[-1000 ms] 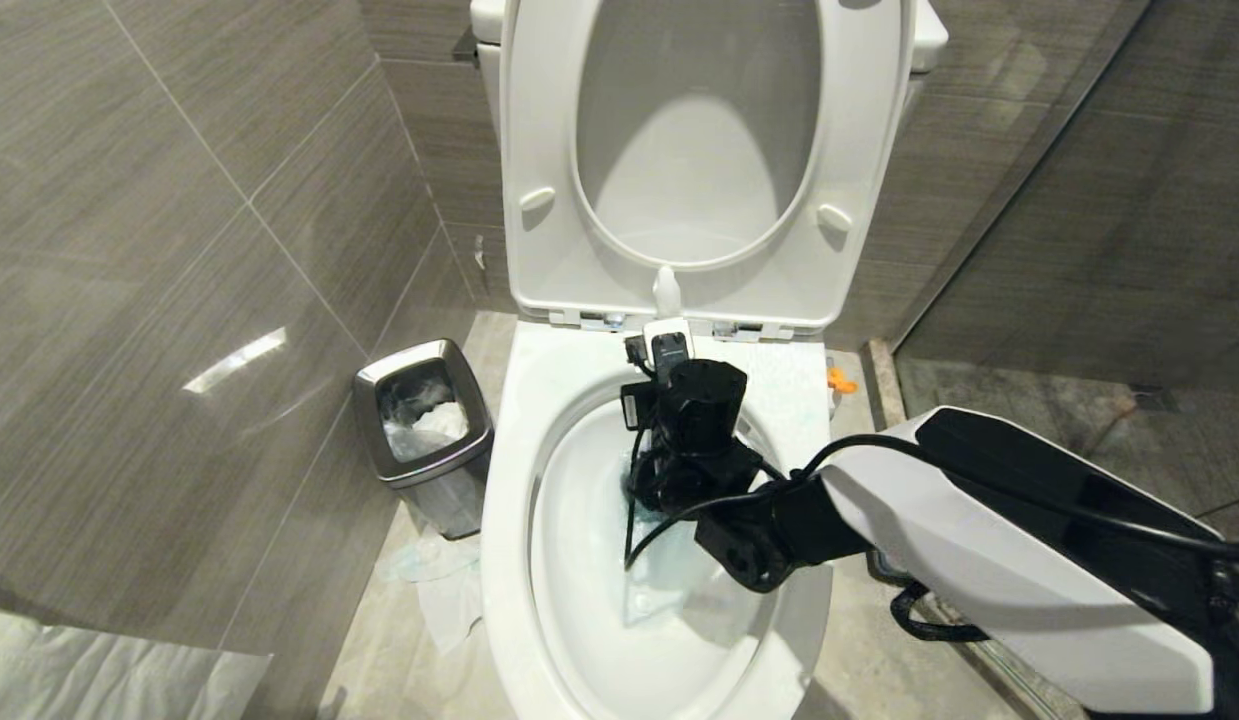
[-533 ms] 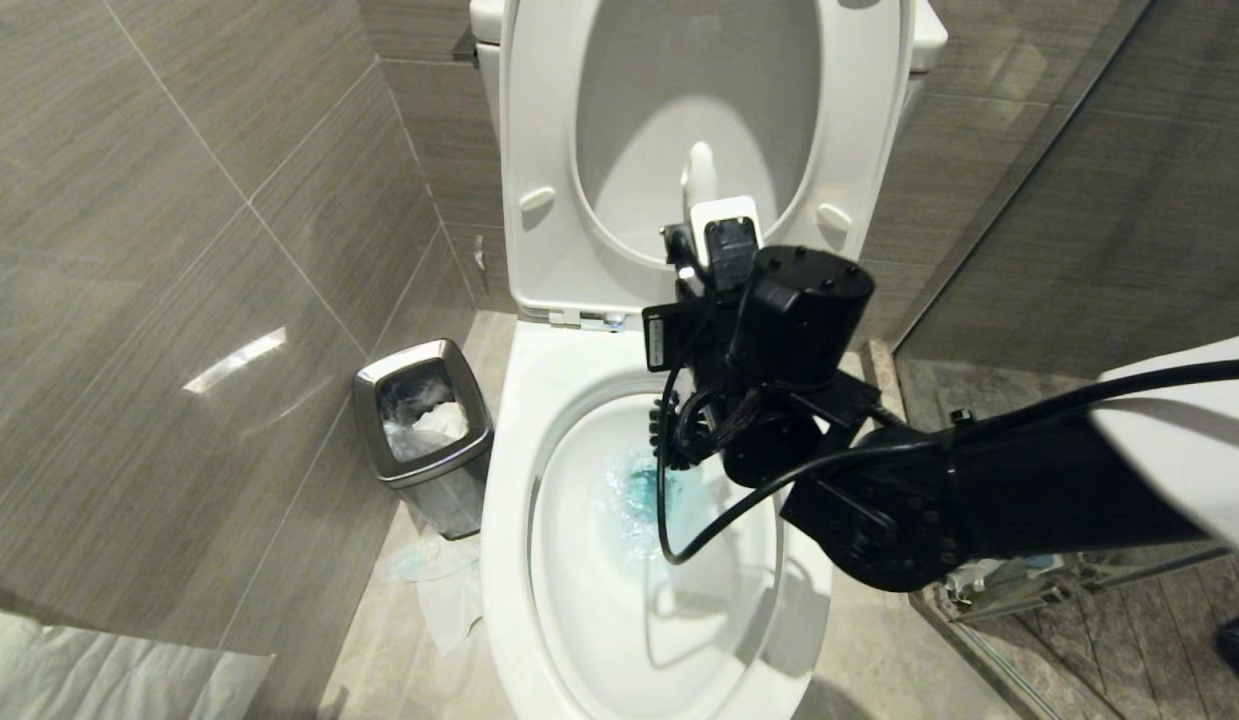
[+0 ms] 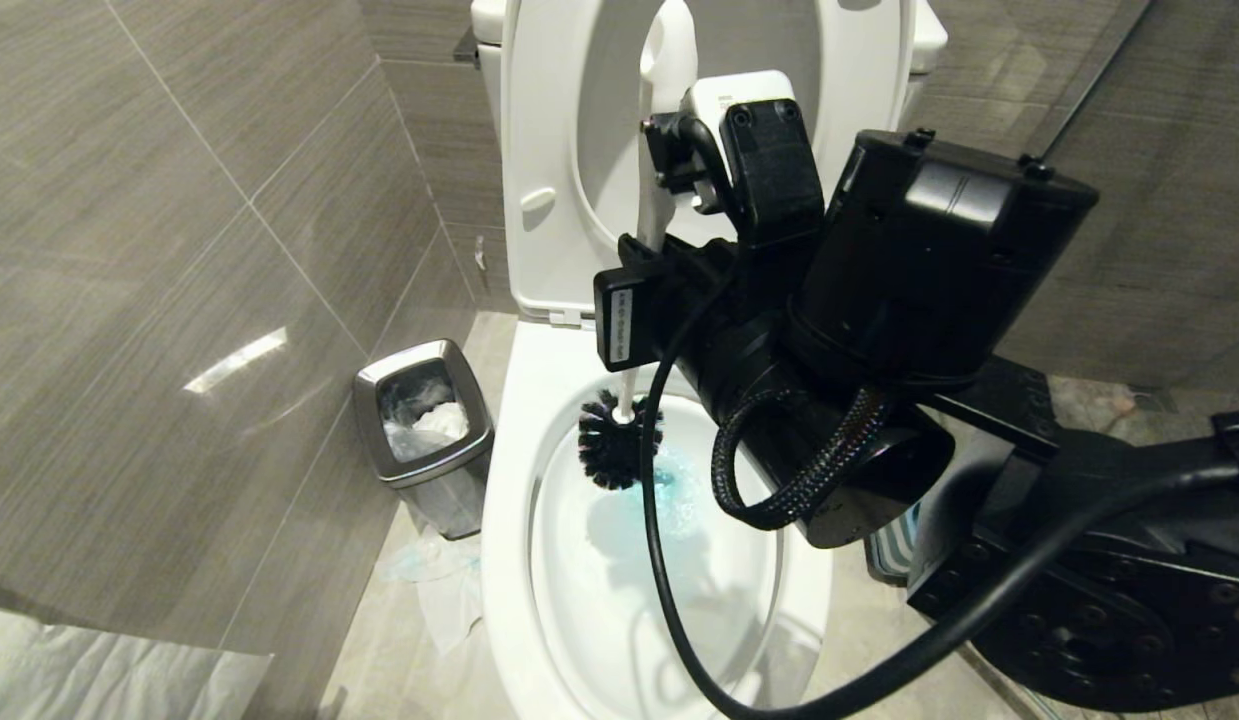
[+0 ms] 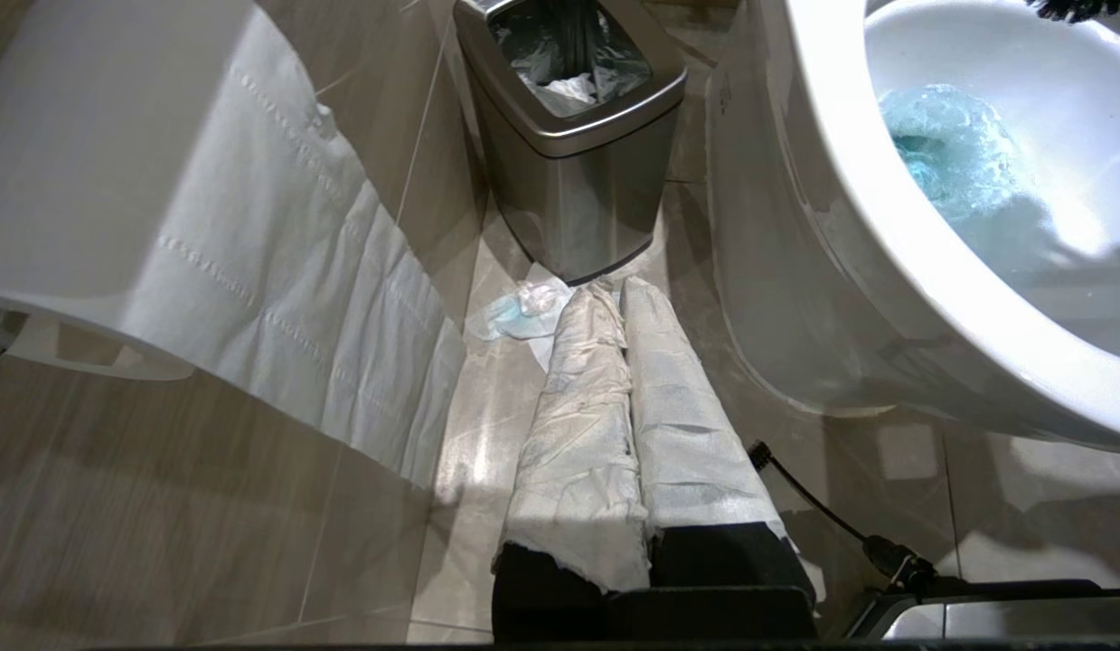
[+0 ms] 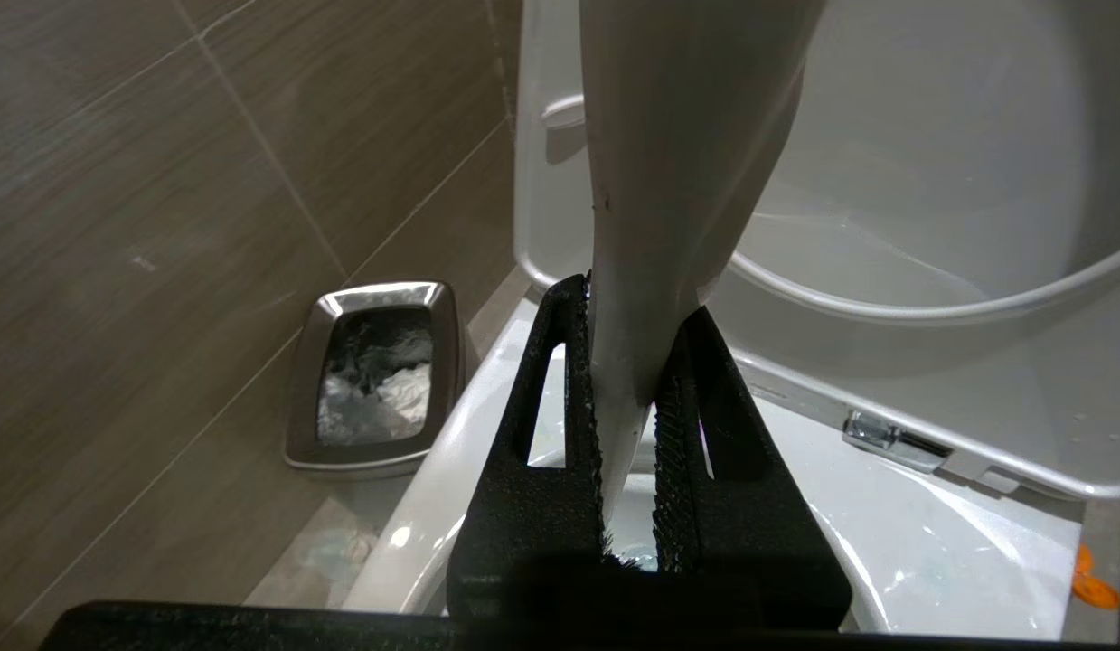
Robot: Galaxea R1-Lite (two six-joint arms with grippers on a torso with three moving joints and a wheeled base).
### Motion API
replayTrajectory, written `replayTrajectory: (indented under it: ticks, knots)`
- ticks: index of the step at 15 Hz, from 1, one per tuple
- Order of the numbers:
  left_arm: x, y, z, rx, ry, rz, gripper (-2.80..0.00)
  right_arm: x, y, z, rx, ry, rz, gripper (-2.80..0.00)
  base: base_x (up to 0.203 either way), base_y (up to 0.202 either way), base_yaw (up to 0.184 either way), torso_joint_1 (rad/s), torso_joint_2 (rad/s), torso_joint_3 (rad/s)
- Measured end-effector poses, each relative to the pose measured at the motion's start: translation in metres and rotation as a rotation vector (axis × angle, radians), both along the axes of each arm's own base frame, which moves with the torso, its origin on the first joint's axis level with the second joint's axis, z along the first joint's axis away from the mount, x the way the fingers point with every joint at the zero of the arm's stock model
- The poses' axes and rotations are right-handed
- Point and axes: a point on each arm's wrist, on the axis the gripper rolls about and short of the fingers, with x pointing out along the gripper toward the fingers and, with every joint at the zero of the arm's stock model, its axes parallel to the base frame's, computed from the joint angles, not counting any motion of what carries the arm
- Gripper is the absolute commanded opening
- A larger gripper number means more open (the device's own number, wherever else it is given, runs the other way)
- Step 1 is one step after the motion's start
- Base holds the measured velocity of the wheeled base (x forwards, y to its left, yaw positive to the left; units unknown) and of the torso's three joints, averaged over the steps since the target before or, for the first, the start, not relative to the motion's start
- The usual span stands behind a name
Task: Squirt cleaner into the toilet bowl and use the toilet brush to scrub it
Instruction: Scrub the toilet bowl
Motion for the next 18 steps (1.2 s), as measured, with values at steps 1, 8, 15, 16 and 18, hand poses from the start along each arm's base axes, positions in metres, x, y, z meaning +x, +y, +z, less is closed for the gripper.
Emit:
replayTrajectory:
  ticks: [1,8,15,16,18]
  knots:
    - [0.000,0.000,0.000,0.000,-0.001,0.000,-2.80,-0.001,0.000,0.000,-0.011,0.000,0.025,-2.80,0.000,0.000,0.000,0.000,0.00,0.000]
    - [0.000,0.000,0.000,0.000,0.000,0.000,-2.80,0.022,-0.009,-0.027,-0.106,0.034,0.102,-2.80,0.000,0.000,0.000,0.000,0.00,0.000]
    - [0.000,0.000,0.000,0.000,-0.001,0.000,-2.80,0.080,-0.005,-0.101,-0.105,0.019,0.005,-2.80,0.000,0.000,0.000,0.000,0.00,0.000]
    - [0.000,0.000,0.000,0.001,0.000,0.000,-2.80,0.089,-0.002,-0.114,-0.110,0.021,-0.006,-2.80,0.000,0.000,0.000,0.000,0.00,0.000]
    - [0.000,0.000,0.000,0.000,0.000,0.000,-2.80,0.104,0.004,-0.139,-0.120,0.020,-0.038,-2.80,0.000,0.000,0.000,0.000,0.00,0.000]
